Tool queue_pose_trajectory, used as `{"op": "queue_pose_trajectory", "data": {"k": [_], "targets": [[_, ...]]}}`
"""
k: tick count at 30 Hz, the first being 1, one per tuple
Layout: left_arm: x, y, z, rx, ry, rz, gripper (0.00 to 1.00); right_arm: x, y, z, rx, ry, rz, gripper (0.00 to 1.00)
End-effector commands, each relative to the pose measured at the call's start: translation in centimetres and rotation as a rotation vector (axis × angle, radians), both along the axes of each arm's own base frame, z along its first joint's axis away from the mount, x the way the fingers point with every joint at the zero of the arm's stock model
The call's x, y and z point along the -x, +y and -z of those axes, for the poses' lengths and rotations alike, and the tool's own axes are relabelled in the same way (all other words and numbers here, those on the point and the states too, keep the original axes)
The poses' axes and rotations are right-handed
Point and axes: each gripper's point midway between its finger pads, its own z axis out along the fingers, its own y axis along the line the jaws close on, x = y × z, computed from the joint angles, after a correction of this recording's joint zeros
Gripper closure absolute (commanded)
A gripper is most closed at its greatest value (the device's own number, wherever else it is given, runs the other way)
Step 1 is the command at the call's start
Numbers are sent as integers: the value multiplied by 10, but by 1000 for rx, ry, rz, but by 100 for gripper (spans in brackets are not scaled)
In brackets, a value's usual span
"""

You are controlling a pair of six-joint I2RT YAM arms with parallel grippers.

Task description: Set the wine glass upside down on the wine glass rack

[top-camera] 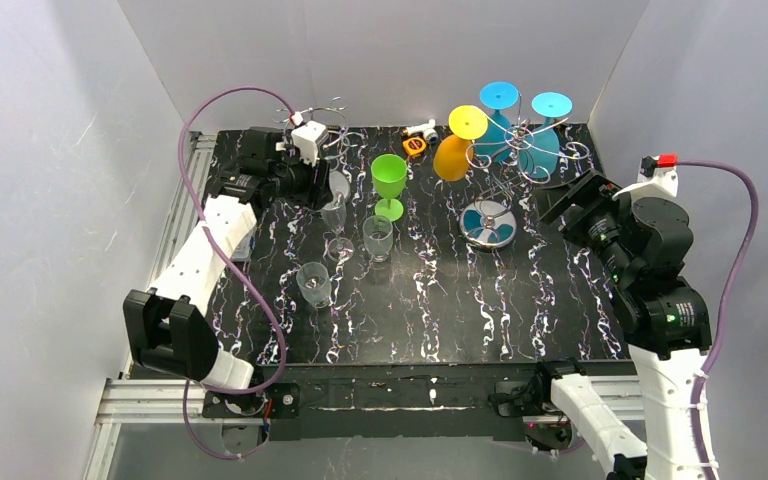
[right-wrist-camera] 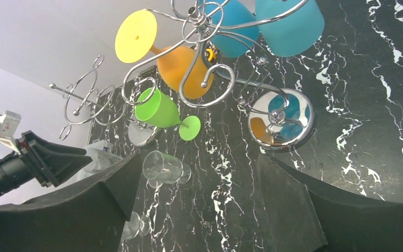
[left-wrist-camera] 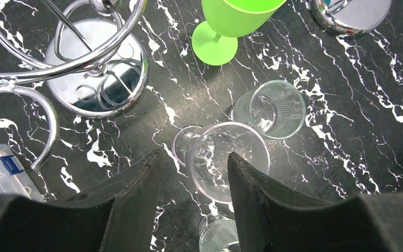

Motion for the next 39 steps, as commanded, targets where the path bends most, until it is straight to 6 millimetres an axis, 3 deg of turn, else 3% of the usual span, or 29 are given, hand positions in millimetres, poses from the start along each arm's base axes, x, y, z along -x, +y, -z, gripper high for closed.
{"op": "queue_pose_trajectory", "data": {"k": [1,7,14,16,21,26,31,36,39], "targets": [[0,4,16,-38,47,9,53,-8,6,-13,-16,-52,-27,10],[0,2,29,-46,113,18,58,-11,7,-11,-13,-42,-28,10],[1,-1,16,-30,88,38,100,-13,9,-8,-20,-39,-37,10],[5,0,4,-36,55,58,100,-14,11,-8,-27,-34,-44,10],[31,2,-46,-42,-48,144,100,-14,16,-18,-47,-54,-67,9],[62,14,-113,-97,-227,192,100,-13,28,-33,-92,-80,-126,5],[111,31,-190,-180,-488,279,100,-9,38,-50,-133,-95,-176,2],[165,44,-237,-296,-790,379,100,-7,59,-54,-226,-54,-276,2],[192,46,-270,-312,-1012,392,100,-6,71,-77,-322,-94,-330,2]]}}
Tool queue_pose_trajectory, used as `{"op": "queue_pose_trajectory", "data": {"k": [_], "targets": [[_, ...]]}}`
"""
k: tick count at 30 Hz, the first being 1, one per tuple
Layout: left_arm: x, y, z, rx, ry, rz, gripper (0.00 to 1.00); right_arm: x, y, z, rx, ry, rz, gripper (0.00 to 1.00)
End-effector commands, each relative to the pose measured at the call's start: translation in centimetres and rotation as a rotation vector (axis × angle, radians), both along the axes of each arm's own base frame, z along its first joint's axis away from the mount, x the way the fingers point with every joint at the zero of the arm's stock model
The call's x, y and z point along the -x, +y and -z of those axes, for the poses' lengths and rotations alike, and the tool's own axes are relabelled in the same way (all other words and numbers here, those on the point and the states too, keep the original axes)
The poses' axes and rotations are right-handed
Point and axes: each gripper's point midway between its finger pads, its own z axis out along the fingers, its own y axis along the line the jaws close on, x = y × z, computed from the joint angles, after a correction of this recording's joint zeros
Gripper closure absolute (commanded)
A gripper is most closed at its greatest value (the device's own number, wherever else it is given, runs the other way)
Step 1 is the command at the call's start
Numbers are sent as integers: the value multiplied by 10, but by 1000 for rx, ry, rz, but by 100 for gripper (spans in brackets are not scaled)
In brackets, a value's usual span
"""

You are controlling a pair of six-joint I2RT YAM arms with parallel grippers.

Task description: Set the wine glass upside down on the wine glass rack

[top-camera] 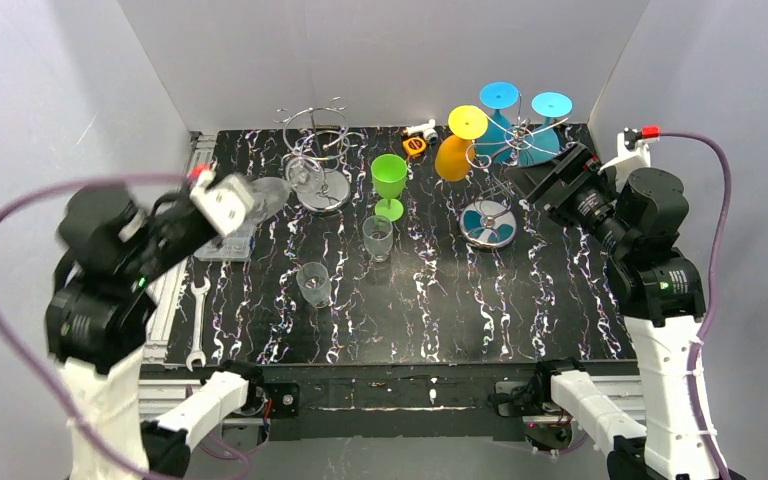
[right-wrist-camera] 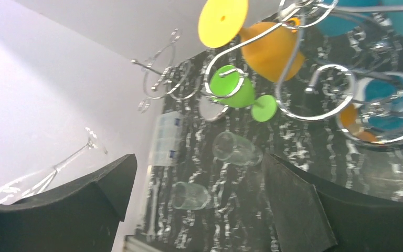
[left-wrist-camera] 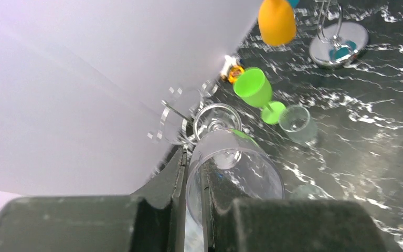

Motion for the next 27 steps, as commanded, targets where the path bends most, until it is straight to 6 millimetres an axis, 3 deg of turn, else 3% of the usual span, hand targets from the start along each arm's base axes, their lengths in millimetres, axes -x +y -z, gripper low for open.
{"op": "queue_pose_trajectory", "data": {"k": [1,3,6,11,13,15,19,21,25,27], "targets": [[37,-2,-41,-69,-321,106,100,6,24,-55,-170,-108,-116,2],[55,-2,-69,-68,-513,133,100,1,29,-66,-207,-114,-140,2],[78,-6,-89,-140,-747,184,100,-6,38,-87,-271,-144,-179,2],[98,-9,-118,-239,-1027,208,100,-19,59,-133,-409,-215,-259,2],[100,-9,-127,-273,-1100,196,100,-22,90,-142,-429,-214,-319,2],[98,-9,-129,-318,-1161,183,100,-16,137,-142,-416,-204,-397,2],[88,-9,-131,-418,-1274,142,100,13,230,-139,-407,-203,-565,2],[81,-8,-130,-465,-1309,109,100,26,249,-152,-452,-244,-622,2],[76,-2,-125,-510,-1319,59,100,55,270,-173,-565,-331,-731,2],[77,-2,-119,-514,-1316,66,100,69,281,-173,-626,-354,-779,2]]}}
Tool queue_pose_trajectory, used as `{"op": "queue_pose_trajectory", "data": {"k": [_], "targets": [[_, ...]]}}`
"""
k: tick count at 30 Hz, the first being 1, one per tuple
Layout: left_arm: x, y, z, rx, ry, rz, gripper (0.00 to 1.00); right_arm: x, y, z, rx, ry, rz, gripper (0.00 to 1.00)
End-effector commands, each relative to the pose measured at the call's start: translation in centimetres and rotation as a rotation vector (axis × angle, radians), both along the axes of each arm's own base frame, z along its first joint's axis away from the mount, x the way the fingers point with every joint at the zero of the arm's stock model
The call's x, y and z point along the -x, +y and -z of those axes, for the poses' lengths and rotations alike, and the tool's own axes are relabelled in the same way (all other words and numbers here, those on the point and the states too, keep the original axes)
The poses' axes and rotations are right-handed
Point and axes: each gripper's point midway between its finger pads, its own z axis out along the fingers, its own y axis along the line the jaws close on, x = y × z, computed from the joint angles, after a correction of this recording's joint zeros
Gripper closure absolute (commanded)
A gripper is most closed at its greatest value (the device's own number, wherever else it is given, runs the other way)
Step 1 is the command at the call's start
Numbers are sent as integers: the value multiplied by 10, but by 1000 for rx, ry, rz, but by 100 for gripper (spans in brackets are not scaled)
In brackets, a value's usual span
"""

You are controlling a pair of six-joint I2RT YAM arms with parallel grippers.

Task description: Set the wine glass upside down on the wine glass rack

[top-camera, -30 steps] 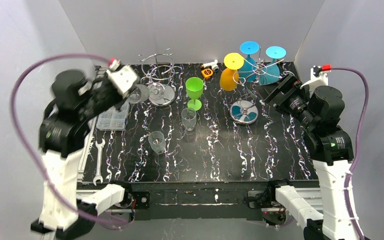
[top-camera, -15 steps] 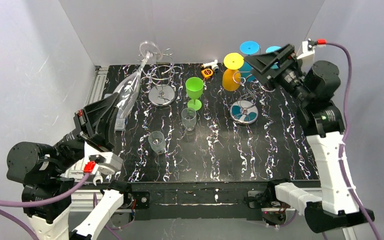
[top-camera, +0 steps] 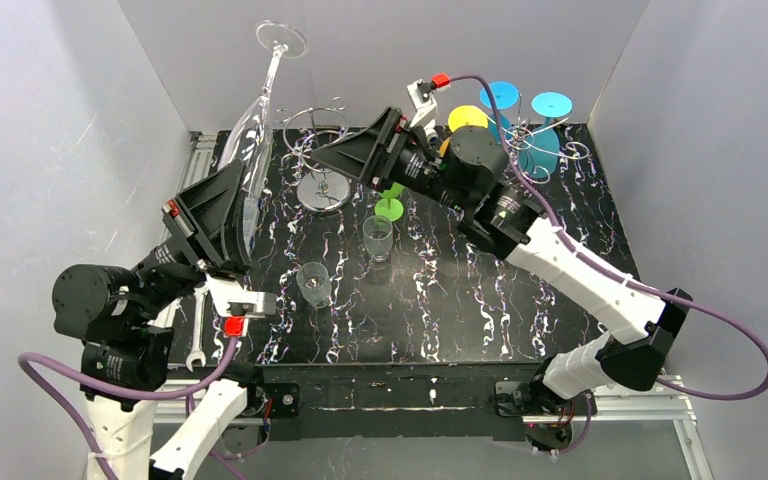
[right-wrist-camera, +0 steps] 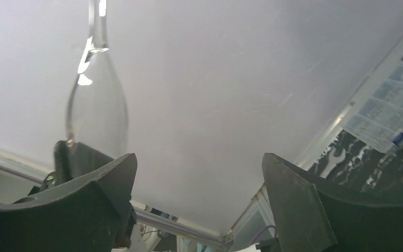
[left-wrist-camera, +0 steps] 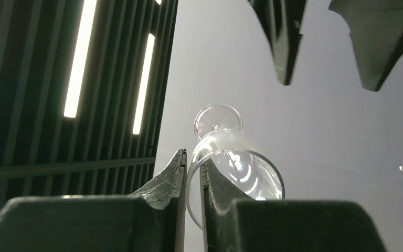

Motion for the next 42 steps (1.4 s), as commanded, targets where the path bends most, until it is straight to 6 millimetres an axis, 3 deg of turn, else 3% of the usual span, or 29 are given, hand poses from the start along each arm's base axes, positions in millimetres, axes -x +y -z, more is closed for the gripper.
{"op": "queue_pose_trajectory", "data": {"k": [1,11,15,21,24,30,33,34,35,37,38,39,42], "targets": [[15,7,-17,-11,-153,-48,100,40,-9,-83,-345,-182,-46,2],[28,4,12,-53,-162,-24,100,61,33,-96,-481,-207,-131,0],[33,1,32,-92,-179,-14,100,68,53,-82,-481,-170,-170,0],[35,1,49,-116,-149,-17,100,82,65,-77,-537,-136,-209,0],[39,0,53,-122,-154,-7,100,81,65,-78,-547,-111,-207,13],[39,5,51,-108,-148,-30,100,78,60,-75,-554,-81,-190,65],[38,9,51,-100,-139,-53,100,79,63,-70,-536,-75,-198,68],[36,9,54,-101,-123,-57,96,79,63,-69,-529,-78,-195,70],[34,10,59,-111,-106,-61,78,78,63,-67,-512,-84,-185,71],[34,11,68,-110,-52,-60,27,69,57,-64,-440,-122,-129,72],[37,15,62,-61,-8,-56,11,62,52,-63,-386,-156,-94,72],[37,21,51,22,57,-55,4,53,45,-58,-314,-181,-45,77],[31,43,34,225,339,-104,2,28,6,-41,-116,-308,120,82]]}}
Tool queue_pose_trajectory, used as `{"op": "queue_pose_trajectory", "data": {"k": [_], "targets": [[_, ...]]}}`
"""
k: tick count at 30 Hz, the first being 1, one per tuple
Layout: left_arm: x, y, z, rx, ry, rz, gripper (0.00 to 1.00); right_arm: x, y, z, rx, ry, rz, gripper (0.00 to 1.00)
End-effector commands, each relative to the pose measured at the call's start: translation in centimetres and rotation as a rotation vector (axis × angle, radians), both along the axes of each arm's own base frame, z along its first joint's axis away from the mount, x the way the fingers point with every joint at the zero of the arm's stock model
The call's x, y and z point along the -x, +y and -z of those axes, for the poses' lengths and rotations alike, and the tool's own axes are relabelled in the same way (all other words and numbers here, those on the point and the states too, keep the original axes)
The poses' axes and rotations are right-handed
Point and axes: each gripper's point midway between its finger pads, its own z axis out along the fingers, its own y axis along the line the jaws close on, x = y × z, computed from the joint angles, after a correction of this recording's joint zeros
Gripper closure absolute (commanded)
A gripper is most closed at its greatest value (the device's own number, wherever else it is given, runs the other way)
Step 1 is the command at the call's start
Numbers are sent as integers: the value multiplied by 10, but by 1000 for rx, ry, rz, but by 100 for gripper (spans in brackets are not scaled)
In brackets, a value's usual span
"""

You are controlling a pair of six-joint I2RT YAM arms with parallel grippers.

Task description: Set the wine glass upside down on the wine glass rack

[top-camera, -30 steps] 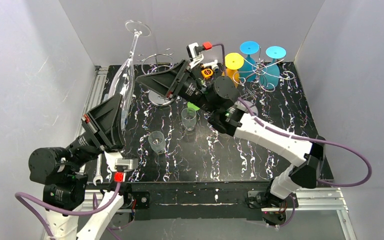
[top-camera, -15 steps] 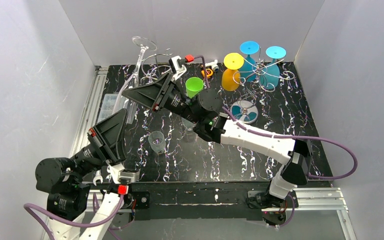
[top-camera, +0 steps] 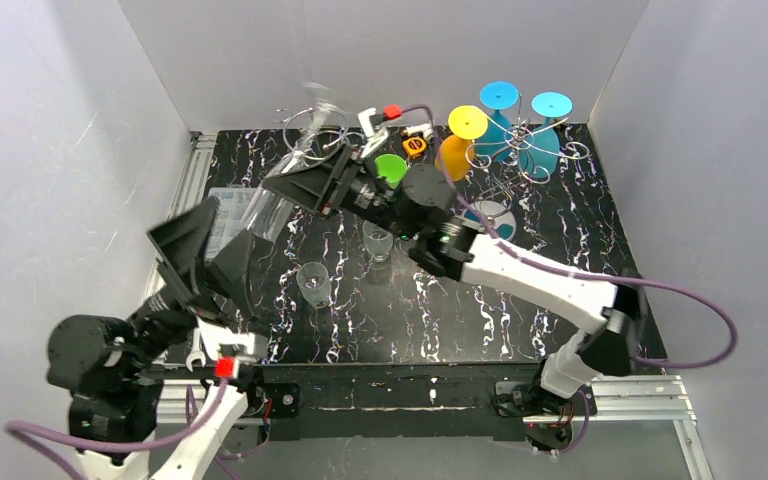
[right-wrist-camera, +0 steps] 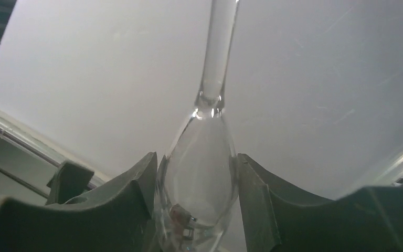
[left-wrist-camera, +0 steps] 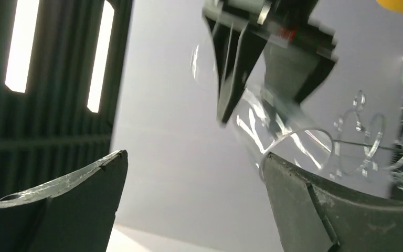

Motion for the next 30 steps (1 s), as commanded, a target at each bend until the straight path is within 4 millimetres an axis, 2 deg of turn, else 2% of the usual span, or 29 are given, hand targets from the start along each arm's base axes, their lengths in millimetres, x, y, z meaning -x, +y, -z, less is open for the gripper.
{"op": "queue_pose_trajectory", "data": {"k": [1,3,6,10,17,19,24,27,30], "targets": [[-9,29,-17,278,377,-93,2,-29,-91,-20,190,-227,312,83],[-10,31,-7,300,473,-110,2,-45,-128,3,350,-278,445,89],[-7,27,14,293,556,-93,2,-56,-186,27,493,-313,605,90],[-6,19,32,293,617,-53,2,-53,-231,52,644,-328,687,89],[-10,17,39,314,664,-48,2,-55,-272,95,780,-297,795,87],[-10,14,48,331,706,-34,2,-59,-281,104,810,-297,839,86],[2,-1,80,380,865,58,2,-69,-297,109,866,-330,934,85],[14,-11,101,390,999,112,2,-73,-300,110,919,-371,953,90],[13,-17,113,432,1101,123,2,-78,-306,120,1001,-396,975,89]]}}
